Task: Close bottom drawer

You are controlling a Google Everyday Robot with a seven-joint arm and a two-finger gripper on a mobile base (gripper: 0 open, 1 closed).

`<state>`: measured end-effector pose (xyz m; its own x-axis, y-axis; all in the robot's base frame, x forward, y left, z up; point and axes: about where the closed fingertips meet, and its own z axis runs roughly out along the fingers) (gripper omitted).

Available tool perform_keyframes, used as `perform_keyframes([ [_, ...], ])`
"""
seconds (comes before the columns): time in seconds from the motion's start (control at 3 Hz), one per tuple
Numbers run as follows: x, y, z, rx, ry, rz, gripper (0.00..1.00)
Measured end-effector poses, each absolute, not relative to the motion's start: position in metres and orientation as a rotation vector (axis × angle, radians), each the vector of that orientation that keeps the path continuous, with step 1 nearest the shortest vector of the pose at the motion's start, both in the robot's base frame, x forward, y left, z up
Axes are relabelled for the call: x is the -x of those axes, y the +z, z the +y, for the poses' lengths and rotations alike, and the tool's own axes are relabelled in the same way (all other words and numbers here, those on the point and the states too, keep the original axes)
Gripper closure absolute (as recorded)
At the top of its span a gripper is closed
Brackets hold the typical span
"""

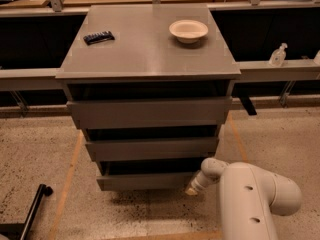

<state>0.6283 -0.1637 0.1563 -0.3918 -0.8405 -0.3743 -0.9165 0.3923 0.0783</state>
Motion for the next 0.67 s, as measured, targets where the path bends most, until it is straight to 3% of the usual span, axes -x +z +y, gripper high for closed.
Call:
perform_keyframes([
  [0.67, -0.6243, 0.1520, -0.1607, 1.548, 0.407, 2.382, 0.35],
])
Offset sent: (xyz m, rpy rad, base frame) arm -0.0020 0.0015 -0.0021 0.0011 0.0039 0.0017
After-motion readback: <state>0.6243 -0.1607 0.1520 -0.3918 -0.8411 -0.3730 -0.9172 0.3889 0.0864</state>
